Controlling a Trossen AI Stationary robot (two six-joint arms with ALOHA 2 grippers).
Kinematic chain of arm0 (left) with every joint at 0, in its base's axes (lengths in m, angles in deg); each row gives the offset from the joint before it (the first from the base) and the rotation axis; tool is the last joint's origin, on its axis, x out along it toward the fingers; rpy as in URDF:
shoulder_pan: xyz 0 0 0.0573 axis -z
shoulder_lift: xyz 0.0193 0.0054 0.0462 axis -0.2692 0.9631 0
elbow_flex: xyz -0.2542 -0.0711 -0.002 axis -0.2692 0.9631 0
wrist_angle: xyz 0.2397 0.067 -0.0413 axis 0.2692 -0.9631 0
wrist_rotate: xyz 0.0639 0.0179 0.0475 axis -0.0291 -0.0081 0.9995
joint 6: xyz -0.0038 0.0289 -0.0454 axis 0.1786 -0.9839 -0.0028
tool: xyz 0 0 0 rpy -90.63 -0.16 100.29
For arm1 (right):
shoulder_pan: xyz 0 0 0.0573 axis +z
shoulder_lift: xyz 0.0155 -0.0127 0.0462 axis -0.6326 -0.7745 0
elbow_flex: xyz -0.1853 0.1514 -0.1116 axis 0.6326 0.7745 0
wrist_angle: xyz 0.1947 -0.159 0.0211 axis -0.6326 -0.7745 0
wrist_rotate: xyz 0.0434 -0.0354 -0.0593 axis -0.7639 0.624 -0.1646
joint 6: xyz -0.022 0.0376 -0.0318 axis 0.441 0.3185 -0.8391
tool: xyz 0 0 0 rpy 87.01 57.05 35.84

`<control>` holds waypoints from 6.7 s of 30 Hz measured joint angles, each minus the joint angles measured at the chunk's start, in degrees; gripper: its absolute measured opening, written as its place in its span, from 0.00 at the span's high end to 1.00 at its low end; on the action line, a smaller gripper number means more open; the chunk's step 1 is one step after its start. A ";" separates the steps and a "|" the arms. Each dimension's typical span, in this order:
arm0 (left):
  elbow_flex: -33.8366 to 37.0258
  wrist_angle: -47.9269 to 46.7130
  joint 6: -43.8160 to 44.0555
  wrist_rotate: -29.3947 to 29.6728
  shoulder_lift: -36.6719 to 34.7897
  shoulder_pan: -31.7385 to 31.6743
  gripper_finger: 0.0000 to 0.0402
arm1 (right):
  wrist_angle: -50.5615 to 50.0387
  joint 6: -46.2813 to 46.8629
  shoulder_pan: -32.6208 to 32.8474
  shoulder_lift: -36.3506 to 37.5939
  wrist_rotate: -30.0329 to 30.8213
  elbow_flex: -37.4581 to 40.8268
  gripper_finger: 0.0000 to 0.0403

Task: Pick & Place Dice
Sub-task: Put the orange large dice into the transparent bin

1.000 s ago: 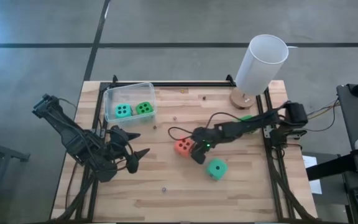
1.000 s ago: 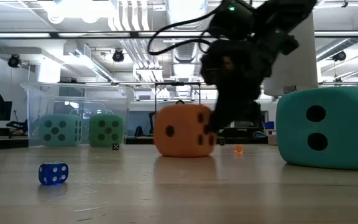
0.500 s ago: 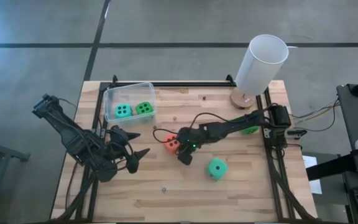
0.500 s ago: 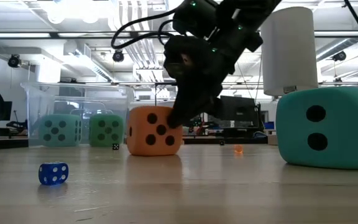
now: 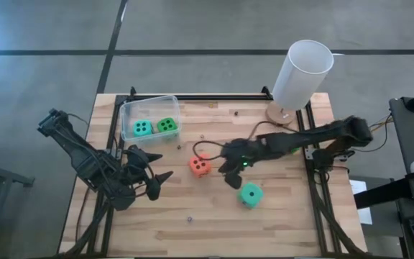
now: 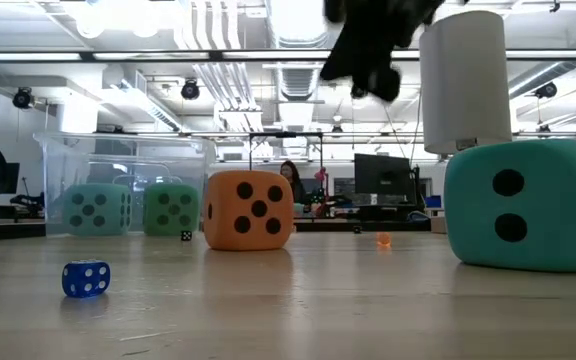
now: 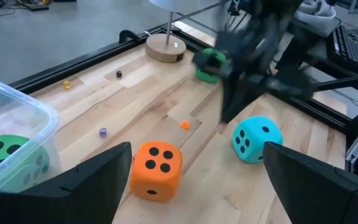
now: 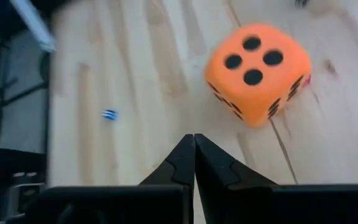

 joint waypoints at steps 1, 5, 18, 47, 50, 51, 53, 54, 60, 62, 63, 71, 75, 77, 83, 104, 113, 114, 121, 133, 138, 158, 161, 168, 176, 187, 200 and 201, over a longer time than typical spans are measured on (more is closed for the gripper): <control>0.00 -0.03 -0.01 0.00 0.00 -0.01 0.09 | 0.21 0.00 0.63 2.24 1.09 0.71 0.98; 0.00 -0.07 -0.08 0.02 0.00 -0.46 0.07 | 0.25 -0.03 3.85 10.52 7.18 3.87 0.98; -0.07 5.02 -17.76 -7.90 0.01 -5.61 0.06 | 4.27 -1.91 14.99 23.38 25.75 11.96 0.98; -8.48 4.59 -25.96 -40.83 28.04 -29.49 0.10 | 7.89 -6.75 17.09 28.16 26.20 13.24 0.98; -10.67 2.42 -24.58 -43.91 29.79 -31.50 0.09 | 7.94 -7.26 17.09 28.93 26.20 13.24 0.98; -11.37 1.83 -24.17 -44.62 30.36 -32.18 0.09 | 7.97 -7.28 17.09 29.22 26.19 13.24 0.98; -12.34 1.05 -23.65 -45.35 31.10 -33.28 0.09 | 7.97 -7.28 17.11 29.78 26.18 13.24 0.98; -12.73 0.98 -23.25 -45.33 31.28 -33.83 0.09 | 8.13 -7.29 17.11 30.05 26.18 13.24 0.98; -13.14 0.30 -22.01 -45.53 31.30 -36.00 0.11 | 8.22 -7.91 17.09 32.13 26.16 13.24 0.98; -13.14 -0.13 -22.17 -45.53 31.30 -36.43 0.12 | 8.22 -7.87 17.09 32.73 26.16 13.24 0.98; -13.14 -0.11 -22.24 -45.53 31.39 -36.53 0.12 | 8.24 -7.74 17.08 32.91 26.14 13.24 0.98; -13.11 -0.13 -22.50 -45.53 31.58 -36.57 0.14 | 8.09 -7.70 17.06 32.84 26.09 13.24 0.98; -13.09 -0.12 -22.66 -45.53 31.58 -36.61 0.13 | 7.82 -7.72 17.06 31.85 26.07 13.24 0.98; -13.09 -0.13 -22.68 -45.53 31.58 -36.66 0.13 | 7.82 -7.69 17.06 31.37 26.07 13.24 0.98; -13.09 -0.09 -25.21 -45.53 31.58 -36.72 0.12 | 7.80 -15.57 16.77 29.11 26.17 13.24 0.98; -13.04 -0.12 -25.66 -45.53 31.58 -36.70 0.12 | 6.67 -19.45 17.35 41.80 25.57 16.25 0.98; -13.03 -0.11 -25.65 -45.53 31.56 -36.70 0.14 | 21.79 -17.55 17.35 48.70 25.55 29.08 0.98; -13.03 -0.11 -25.65 -45.53 31.56 -36.70 0.14 | 22.71 -17.77 17.35 49.13 25.55 29.67 0.98; -13.03 -0.11 -25.65 -45.53 31.54 -36.70 0.12 | 22.95 -18.14 17.35 49.97 25.59 29.98 0.98; -13.03 -0.11 -25.65 -45.53 31.54 -36.70 0.11 | 22.82 -17.92 17.35 49.51 25.61 29.80 0.98; -13.03 -0.11 -25.67 -45.53 31.54 -36.70 0.13 | 22.83 -17.94 17.35 49.10 25.61 29.80 0.98; -13.03 -0.17 -25.65 -45.77 31.53 -36.68 0.11 | 22.84 -17.94 17.33 45.23 25.65 29.76 0.98; -13.03 -0.18 -25.66 -45.76 31.52 -36.68 0.11 | 22.81 -17.94 17.33 44.57 25.63 29.76 0.98; -13.03 -0.12 -27.03 -45.75 31.52 -36.72 0.13 | 22.89 -17.94 17.33 42.62 25.66 29.74 0.98; -13.03 -0.13 -26.61 -47.28 31.52 -36.72 0.13 | 23.14 -27.22 17.33 39.90 26.20 29.74 0.98; -13.03 -0.13 -25.09 -47.47 31.52 -36.72 0.13 | 17.39 -24.82 17.33 48.61 26.09 29.65 0.98; -13.03 -0.12 -25.04 -47.47 31.52 -36.72 0.15 | 6.12 -23.60 17.33 62.05 23.16 31.78 0.98; -13.03 -0.11 -25.02 -47.47 31.52 -36.72 0.14 | 6.20 -23.60 17.33 62.87 23.03 32.49 0.98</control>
